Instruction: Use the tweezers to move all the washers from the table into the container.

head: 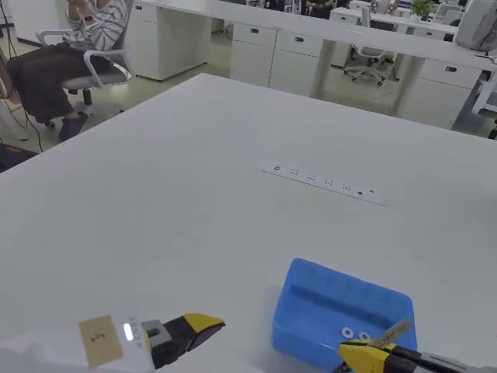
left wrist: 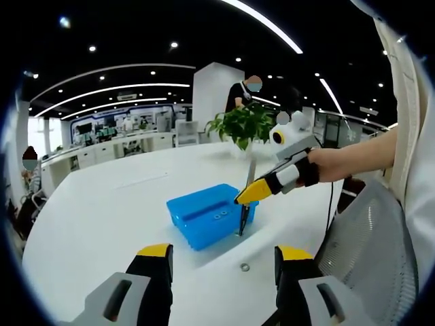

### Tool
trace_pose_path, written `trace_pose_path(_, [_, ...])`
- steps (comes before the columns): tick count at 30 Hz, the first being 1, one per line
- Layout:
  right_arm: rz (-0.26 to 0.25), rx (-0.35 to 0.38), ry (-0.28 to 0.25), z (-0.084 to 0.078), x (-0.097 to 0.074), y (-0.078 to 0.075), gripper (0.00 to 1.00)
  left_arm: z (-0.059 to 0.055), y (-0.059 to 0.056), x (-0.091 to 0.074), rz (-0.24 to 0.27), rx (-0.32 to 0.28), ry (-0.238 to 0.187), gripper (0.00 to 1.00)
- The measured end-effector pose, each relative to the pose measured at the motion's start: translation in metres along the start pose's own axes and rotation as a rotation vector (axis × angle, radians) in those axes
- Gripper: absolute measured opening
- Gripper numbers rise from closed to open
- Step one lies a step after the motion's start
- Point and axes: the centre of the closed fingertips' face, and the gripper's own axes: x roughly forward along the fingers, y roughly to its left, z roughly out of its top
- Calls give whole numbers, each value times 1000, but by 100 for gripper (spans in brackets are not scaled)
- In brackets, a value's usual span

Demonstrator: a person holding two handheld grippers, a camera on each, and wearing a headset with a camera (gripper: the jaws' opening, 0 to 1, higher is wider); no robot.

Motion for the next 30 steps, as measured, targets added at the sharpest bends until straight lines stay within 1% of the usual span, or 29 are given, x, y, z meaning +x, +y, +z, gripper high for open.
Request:
trace_pose_path(3, [-8,2,-21,7,-2,-3,3,0,0,0,1,0,1,60])
trace_pose_path(4, [-19,-1,-34,11,-3,-5,3,0,0,0,1,0,0,60])
trace_pose_path(9, [-53,-15,-61,21,-6,-13,3,0,-1,0,1,1,2,60])
trace_pose_path(12, [-56,1,-82,27,-6,-17,3,0,-1,0,1,2,3,60])
trace_pose_path(13, [-65,11,-88,29,-6,-21,3,-1,-1,0,2,3,4,60])
trace_pose_path(19, [-99,43,-101,34,-2,-35,3,-1,-2,0,2,3,4,59])
trace_pose_path(25, [-145,50,-91,36,4,-52,3,-1,-1,0,4,3,7,59])
trace_pose_path(30, [-161,52,-79,37,10,-61,3,0,0,0,5,3,6,59])
